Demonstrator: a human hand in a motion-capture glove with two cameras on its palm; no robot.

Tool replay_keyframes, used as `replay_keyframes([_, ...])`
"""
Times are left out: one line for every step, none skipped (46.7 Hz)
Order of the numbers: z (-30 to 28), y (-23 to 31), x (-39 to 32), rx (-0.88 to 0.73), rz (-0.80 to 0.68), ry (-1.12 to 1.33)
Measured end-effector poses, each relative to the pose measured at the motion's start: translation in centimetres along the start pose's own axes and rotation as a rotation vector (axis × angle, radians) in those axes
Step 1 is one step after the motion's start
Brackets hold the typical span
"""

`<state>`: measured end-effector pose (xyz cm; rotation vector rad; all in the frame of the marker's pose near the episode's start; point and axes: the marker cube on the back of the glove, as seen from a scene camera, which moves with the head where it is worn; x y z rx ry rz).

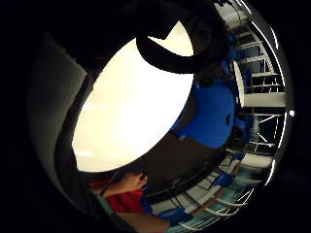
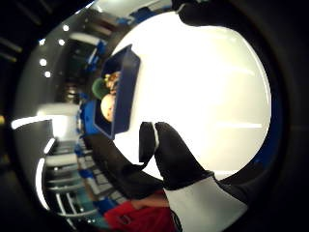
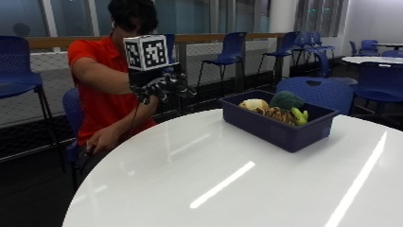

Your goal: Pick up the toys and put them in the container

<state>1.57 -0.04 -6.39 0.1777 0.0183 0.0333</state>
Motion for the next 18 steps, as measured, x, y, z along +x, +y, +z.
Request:
replay_keyframes([-0.1, 0.1, 0.1, 0.001, 0.001, -0.001])
replay_keyframes([-0.1, 0.1, 0.2, 0.002, 0.001, -0.002])
replay_keyframes([-0.1, 0.2, 0.2, 0.002, 0.001, -0.003])
replay_keyframes([-0.1, 0.2, 0.3, 0.0, 0.001, -0.005])
replay_keyframes([-0.1, 0.2, 0.3, -0.002, 0.0, -0.007])
replay_keyframes([-0.1, 0.3, 0.2, -0.004, -0.001, -0.01])
replay_keyframes([-0.1, 0.3, 0.2, -0.008, -0.003, -0.013])
replay_keyframes([0.0, 0.3, 0.1, -0.011, -0.005, -0.015])
replay_keyframes([0.0, 0.3, 0.1, -0.014, -0.006, -0.017])
replay_keyframes([0.0, 0.3, 0.0, -0.016, -0.007, -0.017])
replay_keyframes([0.1, 0.3, -0.1, -0.018, -0.007, -0.016])
replay_keyframes([0.1, 0.3, -0.2, -0.021, -0.008, -0.014])
replay_keyframes([0.2, 0.3, -0.3, -0.023, -0.01, -0.011])
replay_keyframes([0.3, 0.2, -0.5, -0.025, -0.012, -0.009])
replay_keyframes([0.3, 0.2, -0.6, -0.026, -0.014, -0.007])
replay_keyframes([0.4, 0.1, -0.8, -0.025, -0.016, -0.004])
replay_keyframes([0.4, 0.1, -1.0, -0.024, -0.019, -0.002])
replay_keyframes([0.4, 0.1, -1.1, -0.024, -0.021, -0.001])
